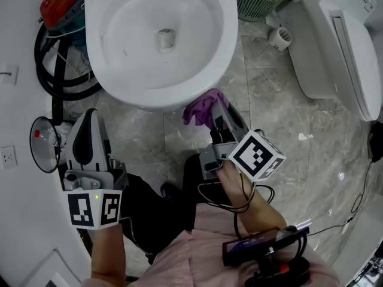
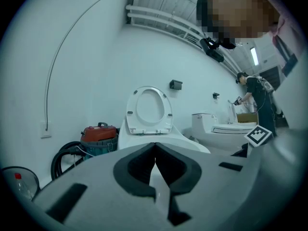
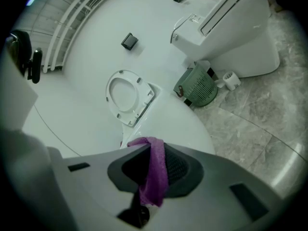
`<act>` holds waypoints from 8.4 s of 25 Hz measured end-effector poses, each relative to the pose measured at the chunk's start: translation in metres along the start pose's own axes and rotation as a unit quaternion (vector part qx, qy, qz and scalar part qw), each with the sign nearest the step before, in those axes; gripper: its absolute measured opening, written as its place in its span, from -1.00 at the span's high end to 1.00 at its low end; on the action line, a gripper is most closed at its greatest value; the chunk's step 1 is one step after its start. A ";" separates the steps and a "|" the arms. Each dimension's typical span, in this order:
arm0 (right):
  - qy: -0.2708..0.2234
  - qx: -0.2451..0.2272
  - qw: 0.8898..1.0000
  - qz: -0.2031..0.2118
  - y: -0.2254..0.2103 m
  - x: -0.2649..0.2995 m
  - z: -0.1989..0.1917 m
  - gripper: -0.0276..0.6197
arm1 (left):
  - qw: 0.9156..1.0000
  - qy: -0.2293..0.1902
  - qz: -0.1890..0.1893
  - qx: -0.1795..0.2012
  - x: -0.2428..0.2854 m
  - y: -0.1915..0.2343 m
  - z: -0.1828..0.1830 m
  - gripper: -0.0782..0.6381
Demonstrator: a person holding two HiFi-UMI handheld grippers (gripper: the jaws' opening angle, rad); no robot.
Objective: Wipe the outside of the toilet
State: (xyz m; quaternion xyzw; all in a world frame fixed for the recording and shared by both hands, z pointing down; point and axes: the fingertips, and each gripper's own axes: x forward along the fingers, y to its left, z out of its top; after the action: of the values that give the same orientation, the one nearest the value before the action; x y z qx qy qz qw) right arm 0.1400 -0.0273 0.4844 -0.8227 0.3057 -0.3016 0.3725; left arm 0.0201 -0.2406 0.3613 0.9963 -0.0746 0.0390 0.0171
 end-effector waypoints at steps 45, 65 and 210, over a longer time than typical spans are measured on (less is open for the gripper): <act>-0.058 -0.087 0.977 0.186 0.162 -0.014 0.007 0.72 | 0.996 -0.053 0.065 0.001 -0.073 0.056 0.033 0.76; 0.122 0.039 0.977 0.173 0.133 0.067 -0.222 0.72 | 0.990 -0.024 0.136 0.010 -0.122 0.126 -0.001 0.76; 0.193 0.035 0.973 0.119 0.044 0.046 -0.237 0.72 | 0.999 -0.026 0.042 0.018 -0.079 0.059 -0.003 0.76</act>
State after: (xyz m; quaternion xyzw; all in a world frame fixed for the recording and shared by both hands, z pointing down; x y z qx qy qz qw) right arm -0.0142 -0.1860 0.5899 -0.6928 0.4572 -0.4189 0.3682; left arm -0.0666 -0.2870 0.3600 0.9932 -0.1157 0.0150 -0.0048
